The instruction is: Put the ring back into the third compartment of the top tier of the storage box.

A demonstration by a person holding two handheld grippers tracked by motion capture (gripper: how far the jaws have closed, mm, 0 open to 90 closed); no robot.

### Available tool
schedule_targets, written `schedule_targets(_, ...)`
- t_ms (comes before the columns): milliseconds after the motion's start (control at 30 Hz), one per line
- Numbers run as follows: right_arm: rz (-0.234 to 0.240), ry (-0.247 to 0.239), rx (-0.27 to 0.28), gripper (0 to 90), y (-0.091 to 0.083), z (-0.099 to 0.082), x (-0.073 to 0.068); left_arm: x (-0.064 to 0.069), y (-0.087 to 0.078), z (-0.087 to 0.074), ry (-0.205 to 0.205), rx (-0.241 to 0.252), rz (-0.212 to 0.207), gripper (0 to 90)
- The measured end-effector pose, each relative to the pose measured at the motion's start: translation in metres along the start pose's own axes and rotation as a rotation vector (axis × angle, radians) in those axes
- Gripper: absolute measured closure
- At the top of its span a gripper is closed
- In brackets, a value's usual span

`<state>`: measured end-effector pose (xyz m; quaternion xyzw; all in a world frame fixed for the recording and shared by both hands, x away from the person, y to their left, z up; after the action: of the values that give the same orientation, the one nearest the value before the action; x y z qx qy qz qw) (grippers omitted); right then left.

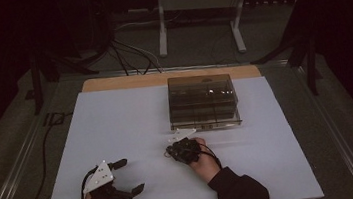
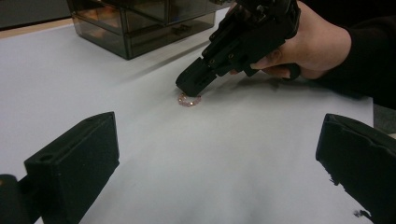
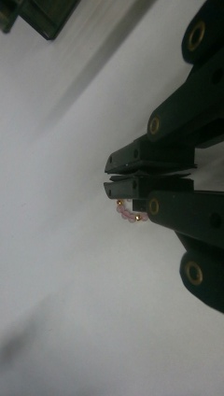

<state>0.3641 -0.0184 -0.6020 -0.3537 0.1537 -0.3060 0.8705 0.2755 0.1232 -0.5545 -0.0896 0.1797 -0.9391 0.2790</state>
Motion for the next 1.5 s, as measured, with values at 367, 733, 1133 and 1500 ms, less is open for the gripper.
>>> schedule_targets(367, 0.022, 0.025, 0.011, 87.1, -0.011, 0.004, 0.0, 0.0, 0.0, 0.0, 0.0, 0.003, 0.0, 0.6)
schedule_targets(733, 0.033, 0.021, 0.019, 87.1, -0.021, 0.008, -0.006, 0.0, 0.0, 0.0, 0.002, 0.002, -0.002, 0.6)
schedule_targets(1133, 0.035, 0.03, 0.021, 87.1, -0.034, 0.012, -0.008, 0.0, 0.0, 0.001, 0.0, 0.004, -0.002, 0.6)
schedule_targets(1500, 0.033, 0.035, 0.025, 87.1, -0.045, 0.018, -0.004, 0.0, 0.001, 0.0, 0.0, 0.002, -0.002, 0.6)
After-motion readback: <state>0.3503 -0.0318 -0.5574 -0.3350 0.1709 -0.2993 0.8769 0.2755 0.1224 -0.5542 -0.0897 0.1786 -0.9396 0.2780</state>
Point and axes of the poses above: each handheld gripper's, and its own axes: y roughly forward along the jaws, z roughly out of its top, x roughly to its right, the point moved 10 cm from there along y, roughly forward along the jaws, and after that the axes turned 1 degree about y, right-handed, at the moved point
